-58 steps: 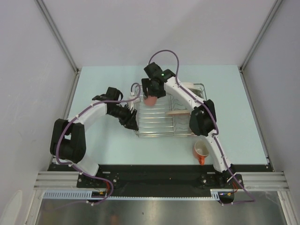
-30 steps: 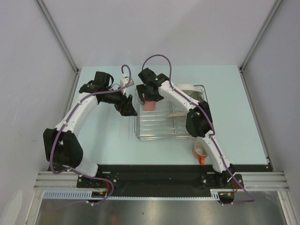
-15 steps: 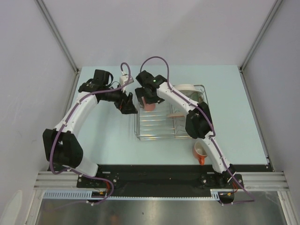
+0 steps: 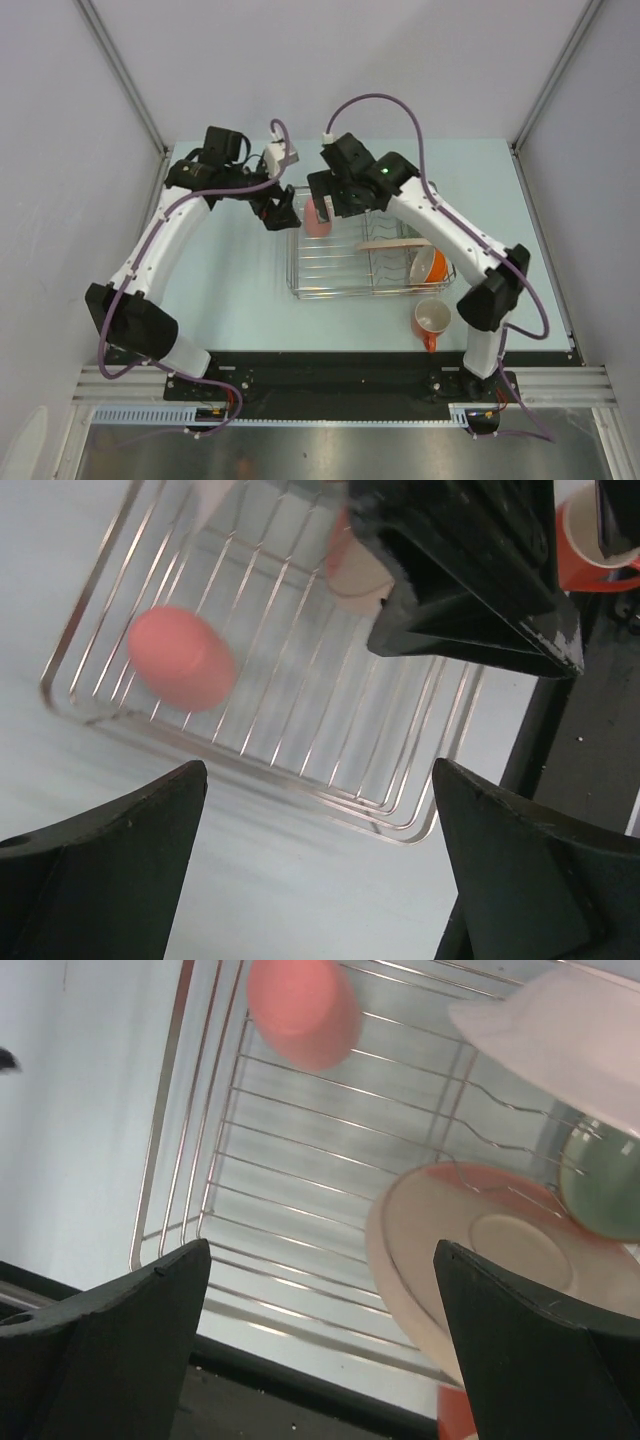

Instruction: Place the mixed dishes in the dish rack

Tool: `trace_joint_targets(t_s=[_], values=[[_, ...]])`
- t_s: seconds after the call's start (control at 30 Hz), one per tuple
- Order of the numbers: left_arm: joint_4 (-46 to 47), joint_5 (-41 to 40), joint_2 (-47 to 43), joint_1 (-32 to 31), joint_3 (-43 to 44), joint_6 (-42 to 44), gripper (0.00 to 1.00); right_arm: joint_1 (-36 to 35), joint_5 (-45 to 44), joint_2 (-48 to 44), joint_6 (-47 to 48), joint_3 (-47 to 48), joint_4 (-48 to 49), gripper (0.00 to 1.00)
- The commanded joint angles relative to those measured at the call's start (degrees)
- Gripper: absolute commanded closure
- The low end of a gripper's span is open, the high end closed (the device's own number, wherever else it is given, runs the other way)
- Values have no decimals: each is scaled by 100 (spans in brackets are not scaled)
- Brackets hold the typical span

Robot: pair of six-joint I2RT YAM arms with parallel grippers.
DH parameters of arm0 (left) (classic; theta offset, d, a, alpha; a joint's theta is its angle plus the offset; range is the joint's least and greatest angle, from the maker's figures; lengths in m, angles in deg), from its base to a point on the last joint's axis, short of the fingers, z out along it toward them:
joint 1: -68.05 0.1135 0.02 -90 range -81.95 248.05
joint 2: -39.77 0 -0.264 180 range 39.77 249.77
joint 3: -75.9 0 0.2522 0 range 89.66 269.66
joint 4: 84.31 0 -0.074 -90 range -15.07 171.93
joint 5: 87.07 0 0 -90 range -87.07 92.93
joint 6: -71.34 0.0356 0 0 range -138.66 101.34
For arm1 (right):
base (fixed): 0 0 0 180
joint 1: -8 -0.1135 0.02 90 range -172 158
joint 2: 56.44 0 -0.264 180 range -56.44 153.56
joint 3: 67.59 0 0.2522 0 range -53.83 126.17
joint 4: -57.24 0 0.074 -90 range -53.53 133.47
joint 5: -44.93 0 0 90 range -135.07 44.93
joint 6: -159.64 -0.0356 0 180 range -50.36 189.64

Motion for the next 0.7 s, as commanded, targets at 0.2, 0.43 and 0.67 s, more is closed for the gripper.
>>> trace_joint_targets(t_s=[0.2, 0.43, 0.67], values=[[-1024, -1623, 646, -2875, 923, 756, 0, 1647, -1047, -3653, -993, -2636, 841, 0], [-648, -2986, 1376, -4565, 1432, 554, 0, 2519, -1748, -5615, -1907, -4215, 810, 0], [-172, -3356, 2114, -5374, 2048, 237, 0, 2537, -2680, -6987, -2339, -4437, 318, 0]])
